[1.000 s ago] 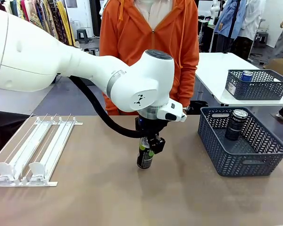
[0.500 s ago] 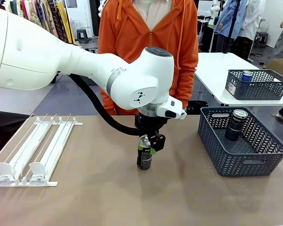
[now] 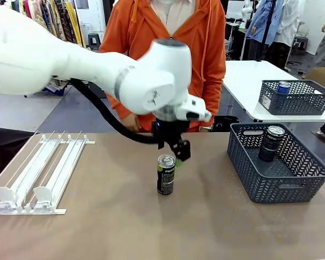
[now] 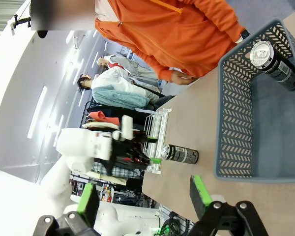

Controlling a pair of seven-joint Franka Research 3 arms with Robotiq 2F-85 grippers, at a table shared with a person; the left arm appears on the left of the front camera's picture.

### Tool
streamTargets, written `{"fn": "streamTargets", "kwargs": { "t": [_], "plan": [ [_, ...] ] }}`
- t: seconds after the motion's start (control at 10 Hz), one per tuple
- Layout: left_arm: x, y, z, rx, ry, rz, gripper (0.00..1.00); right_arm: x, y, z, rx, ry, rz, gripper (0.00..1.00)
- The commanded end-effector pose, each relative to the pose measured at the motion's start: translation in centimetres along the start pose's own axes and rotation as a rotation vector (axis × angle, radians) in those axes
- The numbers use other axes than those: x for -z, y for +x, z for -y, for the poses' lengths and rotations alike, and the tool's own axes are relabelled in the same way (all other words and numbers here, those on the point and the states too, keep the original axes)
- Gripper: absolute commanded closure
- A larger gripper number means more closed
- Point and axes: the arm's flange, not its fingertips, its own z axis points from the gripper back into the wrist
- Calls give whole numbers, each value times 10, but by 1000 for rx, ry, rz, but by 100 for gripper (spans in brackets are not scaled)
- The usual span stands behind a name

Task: Retrieve and store the cans from the dispenser.
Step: Pick up one can from the Automatic Can Dispenser and place it in the middle of the table.

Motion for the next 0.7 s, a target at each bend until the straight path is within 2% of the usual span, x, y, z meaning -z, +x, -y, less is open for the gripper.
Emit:
{"fn": "streamTargets", "kwargs": {
  "t": [0.0,0.1,0.3,0.4,0.5,0.6],
  "plan": [
    [-63,-83,-41,-164,-58,158,0,2,3,-4,2,25,20,0],
    [-83,-126,-71,-258,-98,209,0,2,3,-4,2,25,20,0],
    [-104,-227,-133,-432,-229,249,0,2,3,-4,2,25,20,0],
    [-110,-283,-161,-500,-368,341,0,2,3,-4,2,25,20,0],
    [-109,-351,-188,-568,-545,485,0,2,3,-4,2,25,20,0],
    [-95,-404,-207,-662,-667,593,0,2,3,-4,2,25,20,0]
  ]
}}
